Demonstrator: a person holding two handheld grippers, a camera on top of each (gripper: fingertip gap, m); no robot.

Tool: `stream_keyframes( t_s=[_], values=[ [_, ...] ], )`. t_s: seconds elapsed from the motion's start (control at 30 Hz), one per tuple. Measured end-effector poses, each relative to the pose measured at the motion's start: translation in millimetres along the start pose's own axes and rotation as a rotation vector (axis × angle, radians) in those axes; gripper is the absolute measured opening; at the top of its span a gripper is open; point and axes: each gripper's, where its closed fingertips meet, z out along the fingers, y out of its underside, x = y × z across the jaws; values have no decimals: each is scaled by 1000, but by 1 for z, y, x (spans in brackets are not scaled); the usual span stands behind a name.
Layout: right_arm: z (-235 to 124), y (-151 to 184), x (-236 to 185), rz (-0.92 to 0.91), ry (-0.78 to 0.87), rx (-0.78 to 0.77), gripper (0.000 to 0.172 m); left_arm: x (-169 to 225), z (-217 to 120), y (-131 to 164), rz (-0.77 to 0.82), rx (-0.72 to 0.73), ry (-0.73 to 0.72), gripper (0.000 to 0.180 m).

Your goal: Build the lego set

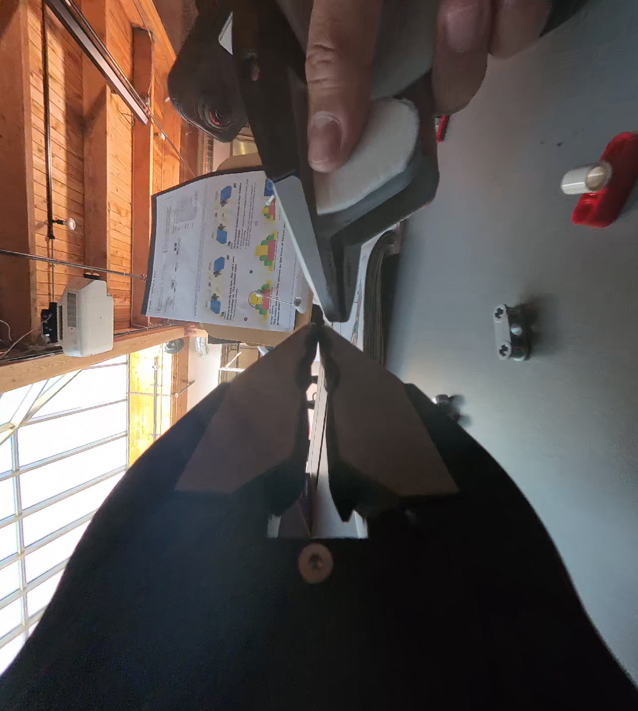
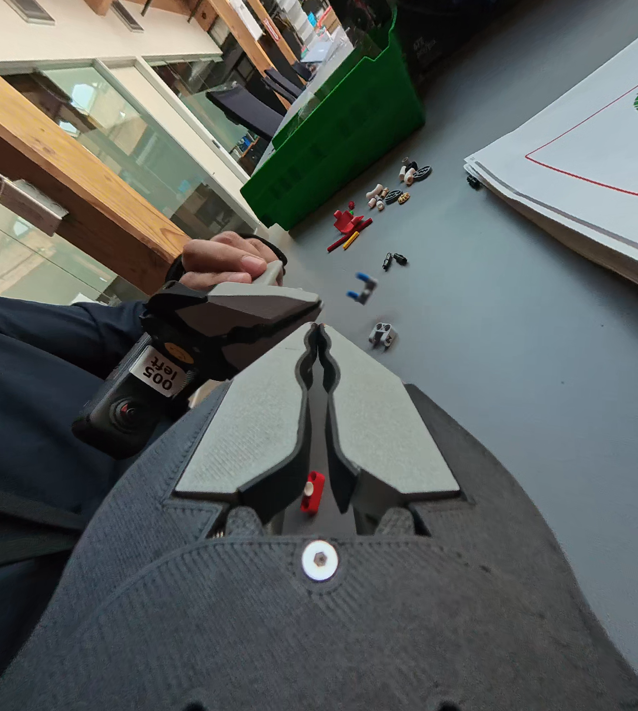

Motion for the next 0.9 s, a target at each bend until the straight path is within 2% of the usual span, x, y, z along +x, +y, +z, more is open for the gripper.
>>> stream_keyframes(
  t_s=[0.13,0.2,0.3,0.43,0.5,0.6,0.67,0.77,0.9],
  values=[
    [-6,0,-1,-14,1,2,0,9,3,3,9,-14,41,0],
    [-11,7,11,-55,86,-47,0,24,5,6,-80,-24,152,0],
    [-19,5,15,-100,135,-31,0,15,6,20,-219,-69,160,0],
    [-26,1,11,-118,129,17,0,6,-30,20,-488,-46,264,0],
    [-29,1,12,-136,148,13,0,1,-50,52,-614,-157,313,1],
    [-27,-1,9,-147,139,9,0,4,-78,109,-877,-347,451,11],
    [-24,0,7,-153,129,0,0,11,-90,126,-1057,-393,576,9],
    [-21,3,7,-166,131,-15,0,9,-84,130,-1243,-353,630,10],
    [-22,5,8,-209,161,-25,0,25,-59,119,-1251,-359,724,25]
  ],
)
